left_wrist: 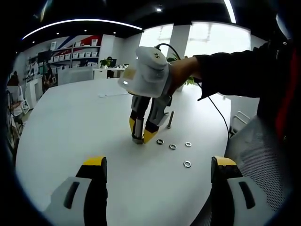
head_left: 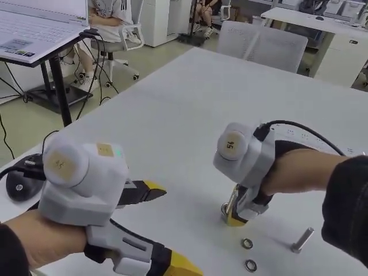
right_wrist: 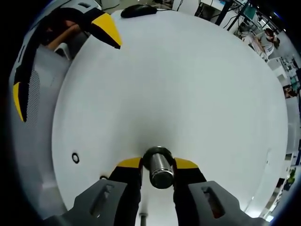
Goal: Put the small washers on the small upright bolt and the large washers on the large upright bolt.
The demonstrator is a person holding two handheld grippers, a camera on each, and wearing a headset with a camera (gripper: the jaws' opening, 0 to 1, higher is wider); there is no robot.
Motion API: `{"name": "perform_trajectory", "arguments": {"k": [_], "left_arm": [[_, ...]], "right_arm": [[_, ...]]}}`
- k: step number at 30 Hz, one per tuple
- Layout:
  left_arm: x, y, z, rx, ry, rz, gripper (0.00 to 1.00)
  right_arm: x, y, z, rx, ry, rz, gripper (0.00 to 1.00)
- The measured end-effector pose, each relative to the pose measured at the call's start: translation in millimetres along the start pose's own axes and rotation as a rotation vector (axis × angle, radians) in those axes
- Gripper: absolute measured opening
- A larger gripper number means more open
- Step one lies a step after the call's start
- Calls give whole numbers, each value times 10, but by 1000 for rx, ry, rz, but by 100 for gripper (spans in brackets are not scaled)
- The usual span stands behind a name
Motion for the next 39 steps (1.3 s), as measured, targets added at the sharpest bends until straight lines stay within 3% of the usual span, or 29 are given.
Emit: {"name": "perform_trajectory", "arguments": {"k": [14, 39], "left_arm": [[-5, -3, -3, 1, 0, -1, 92], [15, 57, 4, 22, -16, -6, 92]], "right_arm": [[7, -49, 17, 13, 8, 4, 31], [-177, -297, 13, 82, 0, 6, 31]]}}
Point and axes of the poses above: the centre of the closed fingertips' face, and the gripper's own axes: x roughly forward along the fingers, z roughly to its right, y roughly out of its top, the point moved 7 cm from there along -x, roughly backward along the fingers, and after that the axes turned 10 degrees about x, right-handed, at the moved point
